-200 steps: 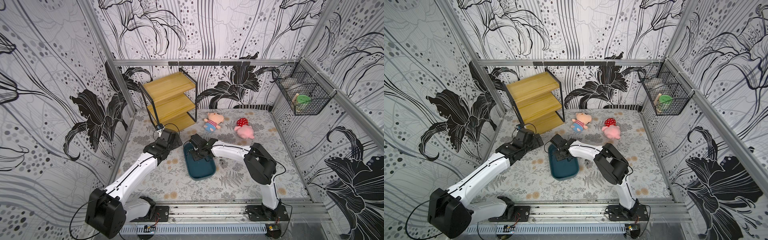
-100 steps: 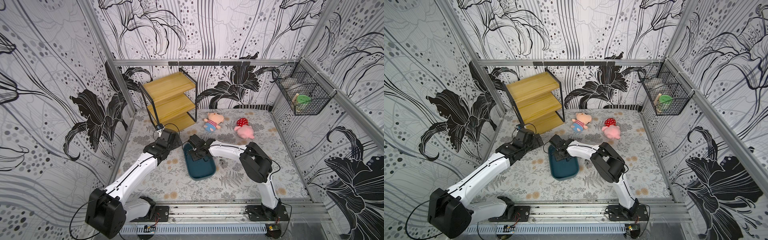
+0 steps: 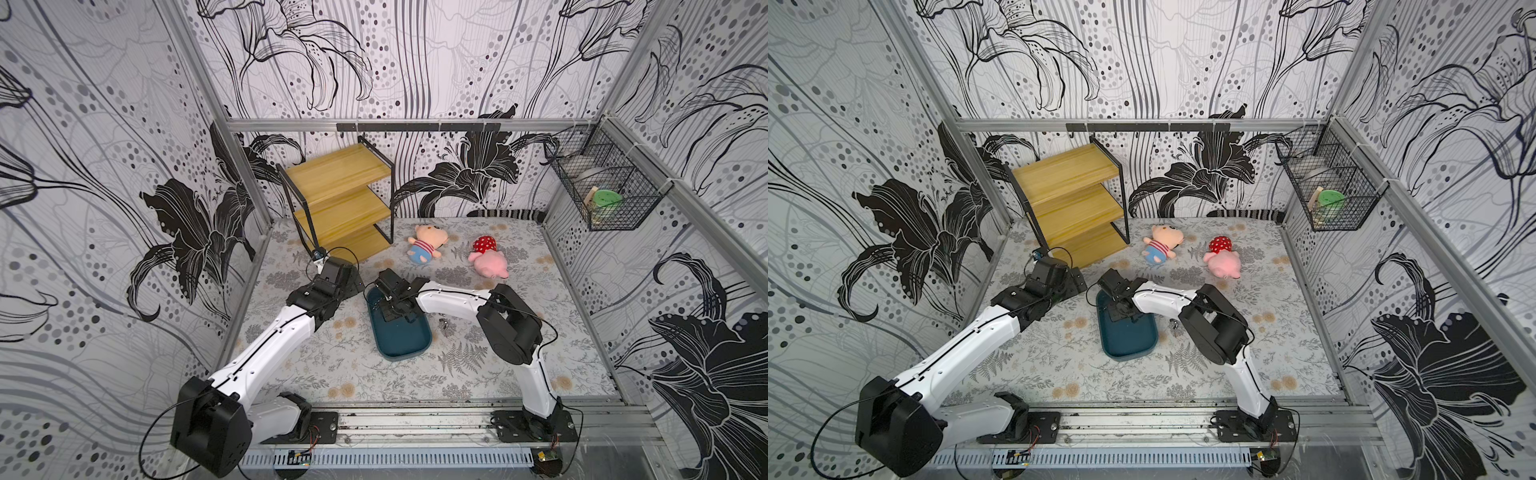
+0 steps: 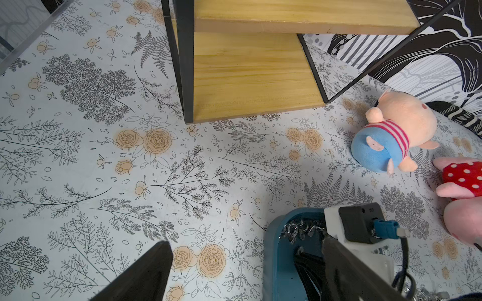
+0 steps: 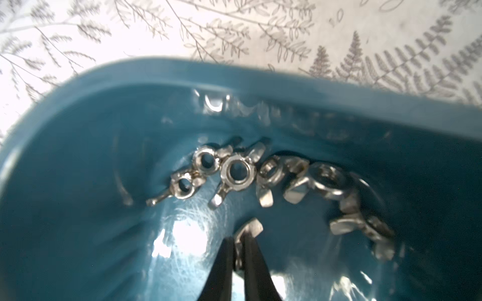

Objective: Take out the wing nut from the storage box
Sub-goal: Pick up the wing nut from the storage box, then place the wing nut at the center of the board.

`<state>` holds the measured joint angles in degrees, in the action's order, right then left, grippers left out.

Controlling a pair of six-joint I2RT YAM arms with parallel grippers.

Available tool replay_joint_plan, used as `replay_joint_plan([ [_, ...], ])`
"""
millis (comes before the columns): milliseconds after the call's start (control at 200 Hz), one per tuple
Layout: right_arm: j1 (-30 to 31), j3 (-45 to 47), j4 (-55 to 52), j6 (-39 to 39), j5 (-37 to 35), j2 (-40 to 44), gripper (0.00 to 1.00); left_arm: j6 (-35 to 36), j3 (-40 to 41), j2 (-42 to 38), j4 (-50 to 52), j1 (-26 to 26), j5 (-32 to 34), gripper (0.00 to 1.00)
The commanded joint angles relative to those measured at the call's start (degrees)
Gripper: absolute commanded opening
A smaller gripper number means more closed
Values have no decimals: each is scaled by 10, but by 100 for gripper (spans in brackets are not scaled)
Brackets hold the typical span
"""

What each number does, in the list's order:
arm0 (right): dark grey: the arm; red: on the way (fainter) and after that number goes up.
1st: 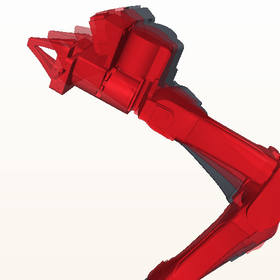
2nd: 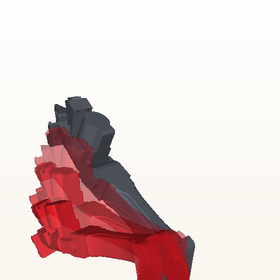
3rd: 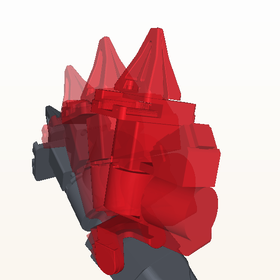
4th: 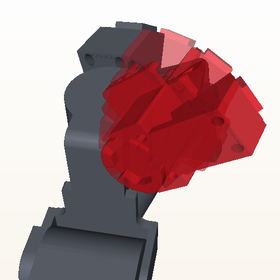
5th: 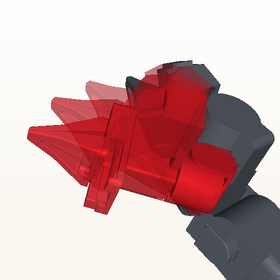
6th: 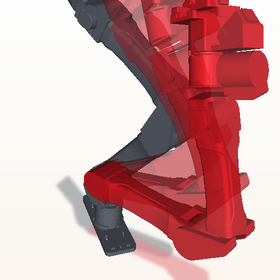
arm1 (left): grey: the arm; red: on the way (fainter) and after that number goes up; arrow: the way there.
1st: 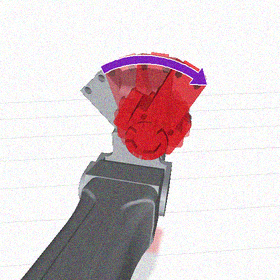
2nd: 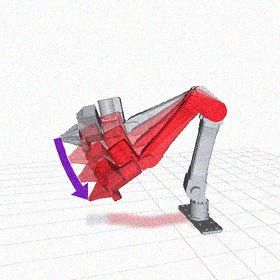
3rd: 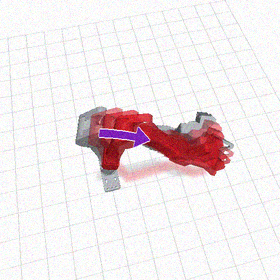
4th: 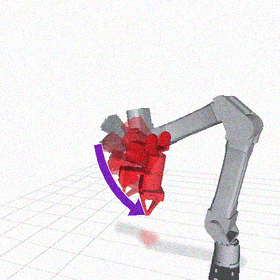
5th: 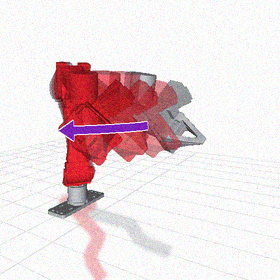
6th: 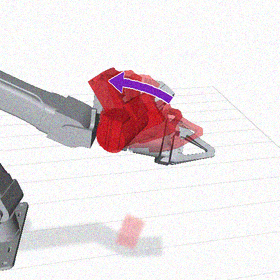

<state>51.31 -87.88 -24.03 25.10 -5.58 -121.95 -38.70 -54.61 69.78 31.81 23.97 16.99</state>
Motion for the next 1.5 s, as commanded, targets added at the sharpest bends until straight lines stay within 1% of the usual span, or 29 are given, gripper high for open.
replay_joint_plan([
  [0, -3, 8, -20, 6, -8, 6, 10, 6, 3, -7, -1, 1, 11, 95],
  [441, -3, 35, -21, -1, -17, 93, 8, 3, 5, -6, -5, 1, 8, 95],
  [931, -9, 78, -36, -3, -56, 183, 6, 1, 1, -3, -8, 1, 4, 95],
  [1152, -26, 108, -48, -5, -75, 230, 6, 1, 1, -4, -8, 1, 4, 95],
  [1287, -45, 145, -51, -2, -82, 260, 6, 1, 0, -3, -8, 1, 4, 95],
  [1307, -48, 151, -51, -2, -83, 278, 6, 1, 0, -4, -8, 1, 4, 95],
  [1492, -79, 201, -60, -1, -91, 331, 6, 0, -4, -2, -8, 2, 3, 95],
])
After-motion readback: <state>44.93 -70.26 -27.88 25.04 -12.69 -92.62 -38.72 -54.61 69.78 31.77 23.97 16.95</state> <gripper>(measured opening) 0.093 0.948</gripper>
